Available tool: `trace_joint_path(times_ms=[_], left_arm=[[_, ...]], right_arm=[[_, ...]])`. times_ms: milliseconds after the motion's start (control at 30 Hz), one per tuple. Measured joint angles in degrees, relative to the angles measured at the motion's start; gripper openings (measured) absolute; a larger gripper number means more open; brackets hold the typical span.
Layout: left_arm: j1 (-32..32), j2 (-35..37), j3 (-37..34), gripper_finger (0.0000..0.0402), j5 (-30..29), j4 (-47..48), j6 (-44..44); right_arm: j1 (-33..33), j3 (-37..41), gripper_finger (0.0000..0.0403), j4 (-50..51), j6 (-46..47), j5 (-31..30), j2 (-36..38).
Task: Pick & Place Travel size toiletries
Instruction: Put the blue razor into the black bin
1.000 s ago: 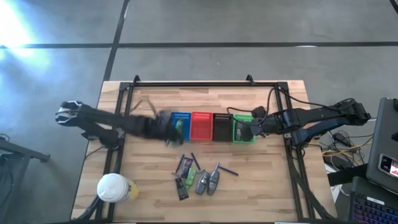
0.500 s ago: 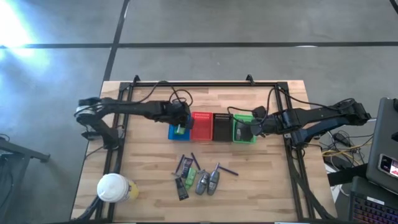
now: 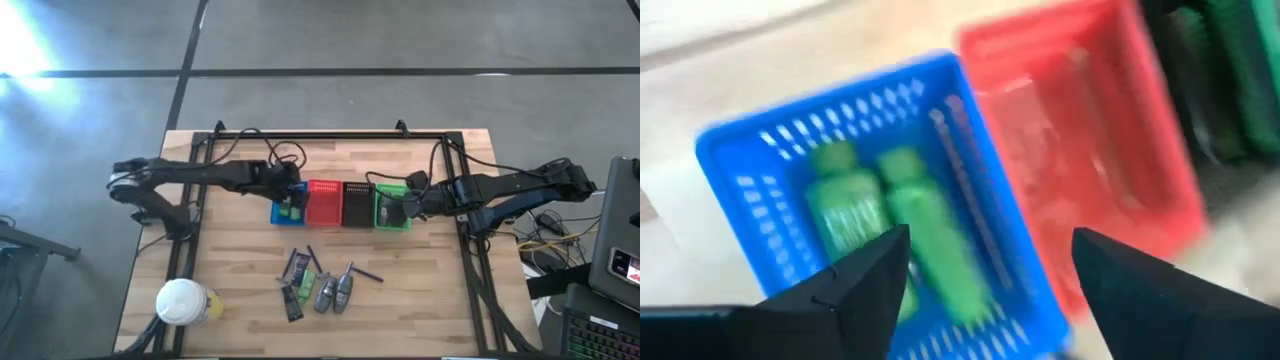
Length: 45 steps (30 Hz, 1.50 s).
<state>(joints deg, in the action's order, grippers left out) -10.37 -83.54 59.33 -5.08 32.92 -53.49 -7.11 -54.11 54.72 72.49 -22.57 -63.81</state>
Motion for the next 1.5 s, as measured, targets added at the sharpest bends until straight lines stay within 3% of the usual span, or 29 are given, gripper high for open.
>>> trace_joint_path(times_ms=[100, 300, 500, 667, 833, 1067, 1500], left_arm=[[4.31, 4.73, -0.06, 0.0291, 0.85, 5.04, -1.16], [18.16, 9.98, -0.55, 0.0288, -4.64, 11.03, -12.79], [32.22, 8.34, -0.53, 0.0289, -11.04, 10.37, -26.64], [38.74, 6.56, -0.55, 0.0289, -12.37, 10.44, -28.63], [41.70, 6.69, -0.55, 0.0289, -12.33, 10.70, -25.47], [41.92, 7.64, -0.55, 0.0289, -12.37, 12.51, -17.73], [42.01, 8.84, -0.55, 0.0289, -12.37, 14.68, -12.07]], right_arm=[[-0.17, 0.00, 0.0362, 0.13, -0.02, 0.63, 0.00], [-0.95, 0.02, 0.0363, 0.39, 0.04, 2.93, 0.00], [-5.70, 0.02, 0.0363, -2.01, 3.45, 5.93, -0.74], [-11.97, 0.02, 0.0363, -10.89, 6.86, 8.37, -5.70], [-18.31, -1.55, 0.0363, -14.77, 5.70, 9.18, -15.20], [-22.29, -4.28, 0.0352, -14.44, -9.04, 12.40, -27.32], [-20.76, -12.86, 0.0229, -14.52, -27.99, 15.35, -41.14]])
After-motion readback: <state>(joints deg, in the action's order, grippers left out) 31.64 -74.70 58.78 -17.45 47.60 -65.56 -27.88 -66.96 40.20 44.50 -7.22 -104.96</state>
